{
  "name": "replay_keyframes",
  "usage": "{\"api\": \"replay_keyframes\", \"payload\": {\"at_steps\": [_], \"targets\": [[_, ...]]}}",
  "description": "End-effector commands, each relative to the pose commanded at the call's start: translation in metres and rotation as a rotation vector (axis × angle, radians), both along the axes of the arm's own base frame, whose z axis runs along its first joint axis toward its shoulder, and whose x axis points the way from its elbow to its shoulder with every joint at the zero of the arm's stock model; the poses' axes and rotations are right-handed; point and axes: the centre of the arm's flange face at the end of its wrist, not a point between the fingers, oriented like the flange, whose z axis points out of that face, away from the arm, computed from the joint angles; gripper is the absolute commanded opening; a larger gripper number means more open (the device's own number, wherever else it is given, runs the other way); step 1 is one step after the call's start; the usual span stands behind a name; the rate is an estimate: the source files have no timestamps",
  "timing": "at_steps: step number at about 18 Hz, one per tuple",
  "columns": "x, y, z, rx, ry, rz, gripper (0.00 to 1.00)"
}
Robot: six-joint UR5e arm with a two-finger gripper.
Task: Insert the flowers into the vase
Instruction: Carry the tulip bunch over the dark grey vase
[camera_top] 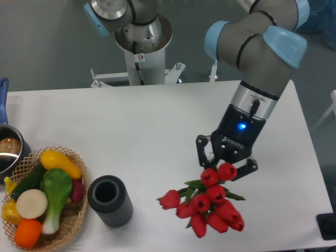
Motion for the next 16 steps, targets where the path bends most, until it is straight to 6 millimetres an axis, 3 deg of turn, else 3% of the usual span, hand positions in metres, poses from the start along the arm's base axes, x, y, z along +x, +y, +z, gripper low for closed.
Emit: {"api": "replay_keyframes", "payload": {"at_steps": [3, 16], "targets": [[0.018, 0.011, 0.008, 0.072, -0.053, -0.05, 0.0], [0.062, 0.027, 0.038, 0.347, -0.099, -0.214, 0.08]]}}
